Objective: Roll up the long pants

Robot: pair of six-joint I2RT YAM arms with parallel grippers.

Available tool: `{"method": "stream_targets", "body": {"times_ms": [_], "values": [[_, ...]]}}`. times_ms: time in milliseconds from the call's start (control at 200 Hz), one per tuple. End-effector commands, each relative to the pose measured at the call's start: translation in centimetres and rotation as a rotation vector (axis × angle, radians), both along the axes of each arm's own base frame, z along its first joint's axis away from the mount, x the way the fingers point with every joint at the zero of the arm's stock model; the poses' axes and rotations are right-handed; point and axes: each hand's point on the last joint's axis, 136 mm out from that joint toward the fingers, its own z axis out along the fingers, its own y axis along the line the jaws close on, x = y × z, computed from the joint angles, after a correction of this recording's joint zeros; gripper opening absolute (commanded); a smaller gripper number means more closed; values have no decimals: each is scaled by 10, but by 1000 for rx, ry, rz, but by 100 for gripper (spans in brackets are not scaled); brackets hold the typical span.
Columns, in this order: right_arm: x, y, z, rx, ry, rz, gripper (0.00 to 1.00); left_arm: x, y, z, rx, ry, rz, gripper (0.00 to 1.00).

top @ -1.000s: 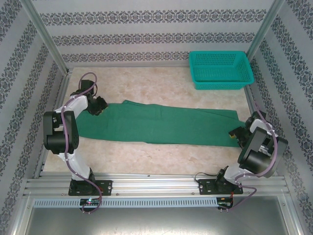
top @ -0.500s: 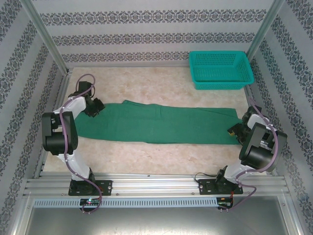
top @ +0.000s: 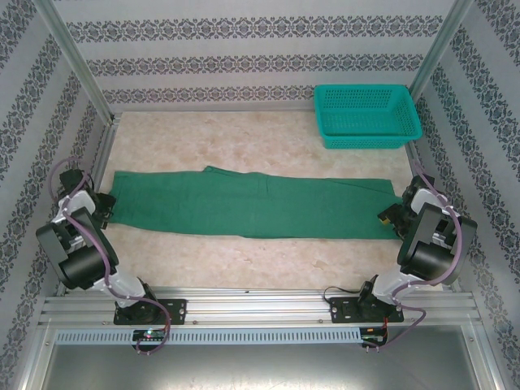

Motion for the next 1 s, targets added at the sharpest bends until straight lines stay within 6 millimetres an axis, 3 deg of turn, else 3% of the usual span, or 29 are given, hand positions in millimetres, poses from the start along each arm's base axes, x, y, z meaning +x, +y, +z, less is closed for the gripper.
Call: {"method": "stream_targets", "body": {"times_ms": [0, 350, 390, 420, 475, 634, 784, 994], "values": [[4, -2, 1, -17, 4, 16, 92, 32, 17, 2, -26, -63, 9, 54], [3, -2, 1, -14, -17, 12, 92, 33, 27, -34, -19, 11, -2, 54], [3, -2, 1, -15, -17, 12, 92, 32, 26, -39, -32, 15, 5, 50], [4, -2, 1, -15, -20, 13, 92, 32, 25, -44, -41, 17, 5, 41], [3, -2, 1, -14, -18, 13, 92, 34, 21, -54, -67, 19, -4, 0], [3, -2, 2, -16, -20, 8, 92, 18, -8, -74, -140, 17, 23, 0], [3, -4, 3, -23, -21, 2, 92, -21, -41, -53, -65, 60, 13, 0], [16, -10, 23, -46, -74, -3, 93, -64, -50, 9, 56, 63, -3, 0]]}}
